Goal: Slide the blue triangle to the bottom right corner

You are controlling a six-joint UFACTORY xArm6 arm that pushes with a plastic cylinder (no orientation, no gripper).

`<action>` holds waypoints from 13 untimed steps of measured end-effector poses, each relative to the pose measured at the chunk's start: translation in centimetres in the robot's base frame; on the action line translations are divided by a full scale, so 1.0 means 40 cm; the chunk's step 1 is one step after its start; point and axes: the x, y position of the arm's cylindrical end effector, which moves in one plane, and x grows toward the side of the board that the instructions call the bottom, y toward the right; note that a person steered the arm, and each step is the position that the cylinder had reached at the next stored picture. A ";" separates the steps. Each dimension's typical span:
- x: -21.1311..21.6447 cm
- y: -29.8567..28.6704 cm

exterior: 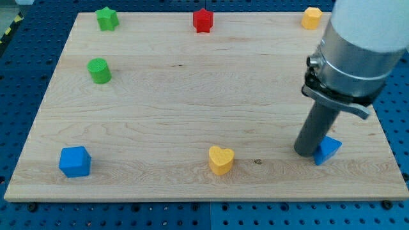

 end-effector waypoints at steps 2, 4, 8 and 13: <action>0.077 0.081; 0.091 0.086; 0.040 -0.031; 0.006 0.034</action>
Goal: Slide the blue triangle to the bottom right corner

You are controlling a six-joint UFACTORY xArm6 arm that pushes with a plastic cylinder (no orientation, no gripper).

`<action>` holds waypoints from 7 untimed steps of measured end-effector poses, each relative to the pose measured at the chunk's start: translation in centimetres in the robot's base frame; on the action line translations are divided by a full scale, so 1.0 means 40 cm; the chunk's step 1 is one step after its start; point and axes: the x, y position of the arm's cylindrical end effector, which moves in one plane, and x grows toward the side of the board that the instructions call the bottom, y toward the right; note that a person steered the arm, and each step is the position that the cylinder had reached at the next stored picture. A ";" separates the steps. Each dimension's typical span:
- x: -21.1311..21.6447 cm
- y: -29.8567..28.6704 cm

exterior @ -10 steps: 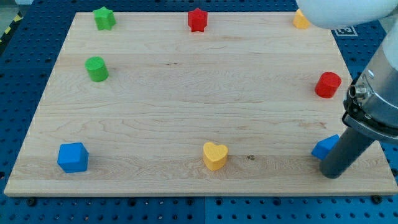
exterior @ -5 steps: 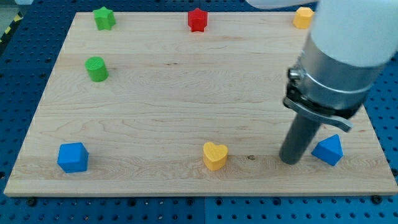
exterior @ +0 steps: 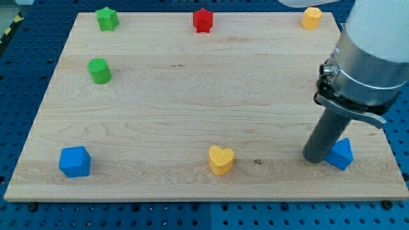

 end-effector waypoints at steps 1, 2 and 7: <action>0.000 0.013; 0.000 0.018; -0.340 -0.213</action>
